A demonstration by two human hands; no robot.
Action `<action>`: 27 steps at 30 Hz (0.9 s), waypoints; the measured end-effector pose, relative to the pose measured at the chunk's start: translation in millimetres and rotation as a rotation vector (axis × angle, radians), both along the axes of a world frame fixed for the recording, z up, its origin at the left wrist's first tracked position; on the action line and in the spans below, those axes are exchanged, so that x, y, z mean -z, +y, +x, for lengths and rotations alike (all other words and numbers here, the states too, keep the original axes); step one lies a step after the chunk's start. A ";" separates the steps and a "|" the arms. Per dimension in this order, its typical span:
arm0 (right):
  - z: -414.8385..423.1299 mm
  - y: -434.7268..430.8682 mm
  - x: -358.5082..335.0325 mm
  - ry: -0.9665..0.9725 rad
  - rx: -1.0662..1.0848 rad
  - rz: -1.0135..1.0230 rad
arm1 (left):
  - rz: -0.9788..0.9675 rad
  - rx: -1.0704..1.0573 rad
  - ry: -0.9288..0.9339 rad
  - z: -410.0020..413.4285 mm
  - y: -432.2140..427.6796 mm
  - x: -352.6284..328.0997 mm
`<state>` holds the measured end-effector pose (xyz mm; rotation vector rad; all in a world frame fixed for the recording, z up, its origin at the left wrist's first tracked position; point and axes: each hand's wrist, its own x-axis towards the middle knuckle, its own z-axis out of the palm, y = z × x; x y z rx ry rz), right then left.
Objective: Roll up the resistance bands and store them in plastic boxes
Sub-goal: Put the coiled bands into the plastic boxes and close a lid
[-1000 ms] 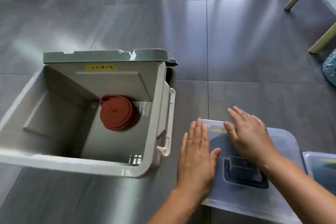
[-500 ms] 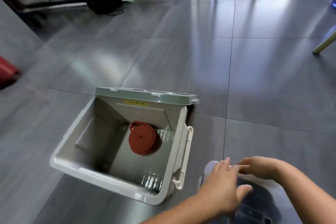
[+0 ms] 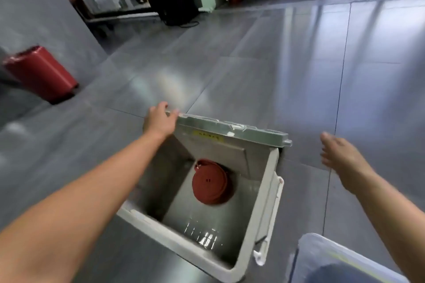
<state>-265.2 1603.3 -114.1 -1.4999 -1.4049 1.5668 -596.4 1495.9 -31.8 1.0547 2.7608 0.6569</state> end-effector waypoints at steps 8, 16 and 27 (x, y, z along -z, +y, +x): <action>-89.1 3.8 -0.1 -0.109 -0.136 -0.052 | -0.033 0.208 -0.337 -84.9 28.5 41.8; -105.9 -49.4 -68.4 -0.219 -0.071 0.235 | 0.263 0.291 -0.292 -117.1 -0.7 23.3; -67.6 -220.8 -51.3 -0.378 -0.160 0.422 | 0.272 0.449 -0.293 -82.1 -208.2 41.5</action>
